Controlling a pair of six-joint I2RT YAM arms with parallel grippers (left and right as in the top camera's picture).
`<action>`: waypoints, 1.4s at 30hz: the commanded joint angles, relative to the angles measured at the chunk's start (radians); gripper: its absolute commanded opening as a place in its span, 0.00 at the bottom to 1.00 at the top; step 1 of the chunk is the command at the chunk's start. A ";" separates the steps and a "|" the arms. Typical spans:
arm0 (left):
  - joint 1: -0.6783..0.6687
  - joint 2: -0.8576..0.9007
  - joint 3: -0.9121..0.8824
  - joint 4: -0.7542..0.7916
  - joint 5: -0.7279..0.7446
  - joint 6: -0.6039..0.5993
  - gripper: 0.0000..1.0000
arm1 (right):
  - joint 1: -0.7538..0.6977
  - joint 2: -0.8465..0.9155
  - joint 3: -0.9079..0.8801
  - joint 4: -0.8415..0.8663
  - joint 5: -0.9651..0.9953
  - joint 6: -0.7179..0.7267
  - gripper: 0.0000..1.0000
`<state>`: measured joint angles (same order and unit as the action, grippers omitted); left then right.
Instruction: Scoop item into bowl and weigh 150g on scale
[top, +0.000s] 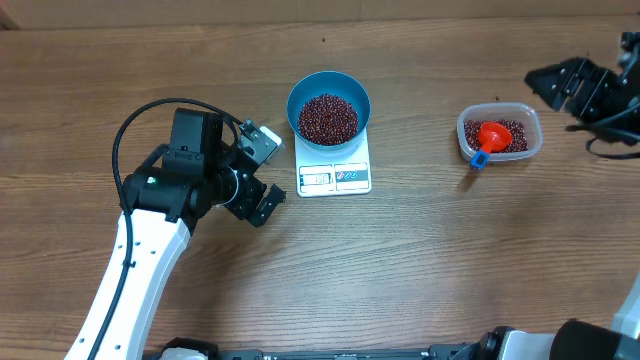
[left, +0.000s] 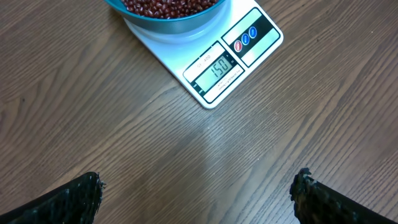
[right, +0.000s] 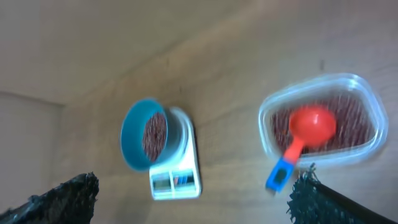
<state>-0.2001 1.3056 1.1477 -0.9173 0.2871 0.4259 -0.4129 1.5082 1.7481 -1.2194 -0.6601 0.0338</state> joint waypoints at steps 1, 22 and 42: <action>0.007 0.002 0.003 0.001 -0.003 0.008 1.00 | -0.010 -0.079 0.022 0.068 -0.011 0.002 1.00; 0.007 0.002 0.003 0.001 -0.003 0.008 1.00 | -0.014 -0.279 0.037 0.118 -0.023 0.229 1.00; 0.007 0.002 0.003 0.001 -0.003 0.008 0.99 | -0.014 -0.280 0.037 0.283 -0.023 0.166 1.00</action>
<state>-0.2001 1.3056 1.1477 -0.9173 0.2871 0.4259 -0.4232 1.2316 1.7672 -0.9424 -0.6765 0.2405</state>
